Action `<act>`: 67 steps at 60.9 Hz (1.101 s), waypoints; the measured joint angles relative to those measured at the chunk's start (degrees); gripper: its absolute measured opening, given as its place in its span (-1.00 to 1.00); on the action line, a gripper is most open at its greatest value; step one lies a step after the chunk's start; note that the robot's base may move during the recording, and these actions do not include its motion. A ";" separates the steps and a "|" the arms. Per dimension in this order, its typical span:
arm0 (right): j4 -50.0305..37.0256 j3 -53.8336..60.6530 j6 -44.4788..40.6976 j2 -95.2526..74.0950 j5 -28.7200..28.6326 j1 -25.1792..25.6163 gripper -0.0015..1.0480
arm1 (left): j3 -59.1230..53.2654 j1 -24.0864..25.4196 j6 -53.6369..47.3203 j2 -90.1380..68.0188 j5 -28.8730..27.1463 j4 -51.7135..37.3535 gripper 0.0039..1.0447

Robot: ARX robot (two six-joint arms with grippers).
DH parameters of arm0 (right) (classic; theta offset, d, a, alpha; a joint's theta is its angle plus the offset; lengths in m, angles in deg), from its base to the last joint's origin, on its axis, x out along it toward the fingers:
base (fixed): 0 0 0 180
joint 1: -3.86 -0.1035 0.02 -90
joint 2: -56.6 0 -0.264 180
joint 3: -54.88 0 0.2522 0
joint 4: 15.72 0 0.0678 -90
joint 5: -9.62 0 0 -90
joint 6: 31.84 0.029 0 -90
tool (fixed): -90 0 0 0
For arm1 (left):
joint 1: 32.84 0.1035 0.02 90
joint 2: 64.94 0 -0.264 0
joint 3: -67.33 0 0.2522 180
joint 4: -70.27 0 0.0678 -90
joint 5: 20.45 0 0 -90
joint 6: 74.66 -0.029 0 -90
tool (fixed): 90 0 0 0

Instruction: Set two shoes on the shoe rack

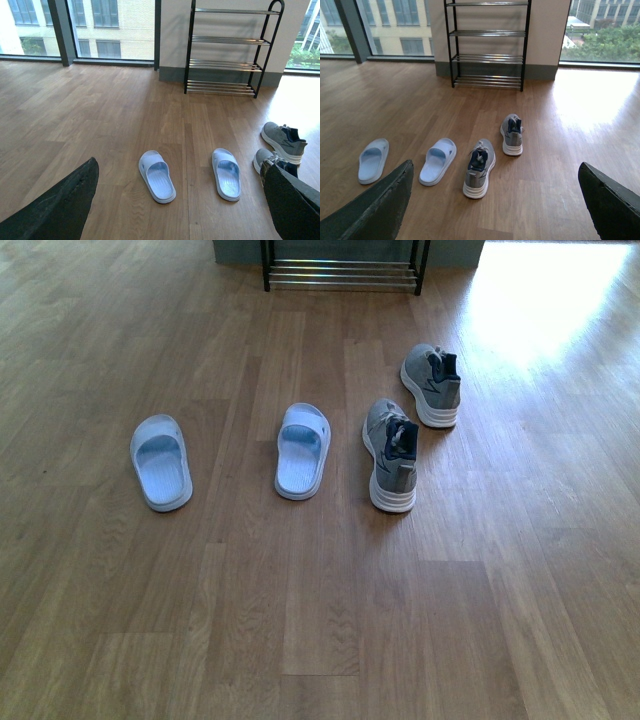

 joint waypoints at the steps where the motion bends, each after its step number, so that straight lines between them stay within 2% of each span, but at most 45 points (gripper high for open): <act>1: 0.00 0.00 0.00 0.00 0.00 0.00 0.82 | 0.00 0.00 0.00 0.00 0.00 0.00 0.83; 67: 0.00 0.00 0.00 0.00 0.00 0.00 0.82 | 0.00 0.00 0.00 0.00 0.00 0.00 0.83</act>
